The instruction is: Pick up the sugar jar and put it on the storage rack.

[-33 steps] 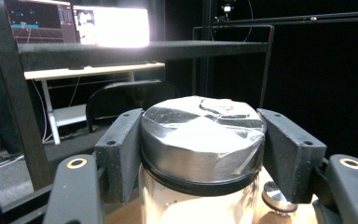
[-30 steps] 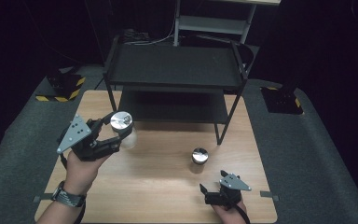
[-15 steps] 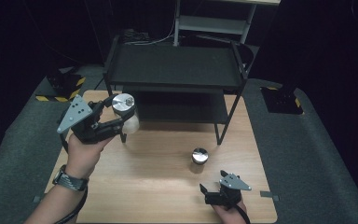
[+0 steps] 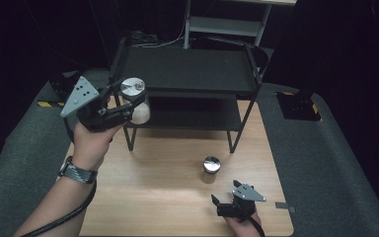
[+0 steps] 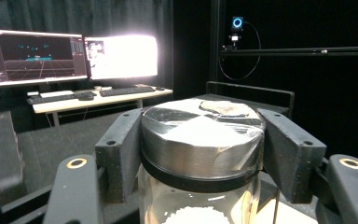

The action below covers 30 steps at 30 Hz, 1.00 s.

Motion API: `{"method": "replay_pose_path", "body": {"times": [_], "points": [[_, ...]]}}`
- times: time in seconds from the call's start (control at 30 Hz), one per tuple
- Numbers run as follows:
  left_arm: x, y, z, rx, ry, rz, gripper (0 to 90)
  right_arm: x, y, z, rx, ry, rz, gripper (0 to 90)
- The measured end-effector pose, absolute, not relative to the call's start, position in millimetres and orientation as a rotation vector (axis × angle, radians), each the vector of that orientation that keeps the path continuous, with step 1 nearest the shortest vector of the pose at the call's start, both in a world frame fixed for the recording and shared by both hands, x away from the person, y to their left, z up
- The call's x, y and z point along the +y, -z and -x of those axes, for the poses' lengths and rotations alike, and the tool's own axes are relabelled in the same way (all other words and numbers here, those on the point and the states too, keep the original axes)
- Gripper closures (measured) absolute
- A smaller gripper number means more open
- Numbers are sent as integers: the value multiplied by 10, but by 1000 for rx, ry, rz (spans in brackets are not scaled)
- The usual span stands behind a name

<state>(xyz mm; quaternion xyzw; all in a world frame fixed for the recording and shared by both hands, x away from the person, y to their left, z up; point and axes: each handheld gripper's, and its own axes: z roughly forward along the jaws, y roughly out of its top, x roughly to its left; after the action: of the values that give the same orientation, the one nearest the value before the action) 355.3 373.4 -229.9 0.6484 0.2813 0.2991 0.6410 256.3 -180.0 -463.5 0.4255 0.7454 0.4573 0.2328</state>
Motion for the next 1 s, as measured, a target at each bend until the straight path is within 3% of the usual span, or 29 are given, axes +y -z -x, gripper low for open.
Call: {"method": "replay_pose_path", "body": {"times": [1.0], "points": [[3268, 1918, -4144, 717, -708, -1441, 346, -1824, 4646, -2566, 2049, -1274, -1161, 5]]}}
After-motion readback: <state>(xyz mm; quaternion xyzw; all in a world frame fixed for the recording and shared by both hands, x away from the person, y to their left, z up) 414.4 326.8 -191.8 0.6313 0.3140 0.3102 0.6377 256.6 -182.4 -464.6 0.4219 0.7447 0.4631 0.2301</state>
